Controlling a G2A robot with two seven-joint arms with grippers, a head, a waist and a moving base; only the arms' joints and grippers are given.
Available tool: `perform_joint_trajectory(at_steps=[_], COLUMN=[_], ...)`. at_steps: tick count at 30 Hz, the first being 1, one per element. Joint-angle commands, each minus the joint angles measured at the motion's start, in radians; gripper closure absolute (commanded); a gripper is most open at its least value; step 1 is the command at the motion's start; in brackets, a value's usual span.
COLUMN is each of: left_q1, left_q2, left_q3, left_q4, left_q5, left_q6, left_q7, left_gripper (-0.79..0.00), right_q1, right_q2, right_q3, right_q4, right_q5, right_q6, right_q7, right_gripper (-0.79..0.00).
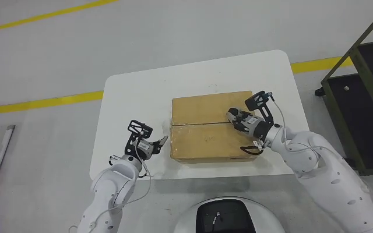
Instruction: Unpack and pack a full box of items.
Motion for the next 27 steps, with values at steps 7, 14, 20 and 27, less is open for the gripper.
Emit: perform_joint_trajectory(at_steps=[7, 14, 20, 27], left_q1=[-0.012, -0.038, -0.059, -0.077], left_q2=[-0.009, -0.016, -0.023, -0.031], left_q3=[0.028, 0.052, 0.073, 0.092], left_q4=[0.027, 0.052, 0.072, 0.098], left_q5=[-0.008, -0.013, -0.019, -0.016], left_q6=[0.032, 0.027, 0.030, 0.041], left_q7=[0.009, 0.022, 0.046, 0.062], left_gripper=[-0.650, -0.616, -0.619, -0.616], right_q1=[-0.003, -0.004, -0.003, 0.001], right_q2=[0.000, -0.001, -0.002, -0.004], right_q3=[0.004, 0.004, 0.004, 0.000], right_q4=[-0.004, -0.008, -0.006, -0.001], right_q5=[-0.003, -0.004, -0.005, -0.006], right_q6=[-0.003, -0.003, 0.000, -0.001], right_q7=[0.004, 0.008, 0.009, 0.008], right_gripper=[0.000, 0.000, 0.000, 0.000])
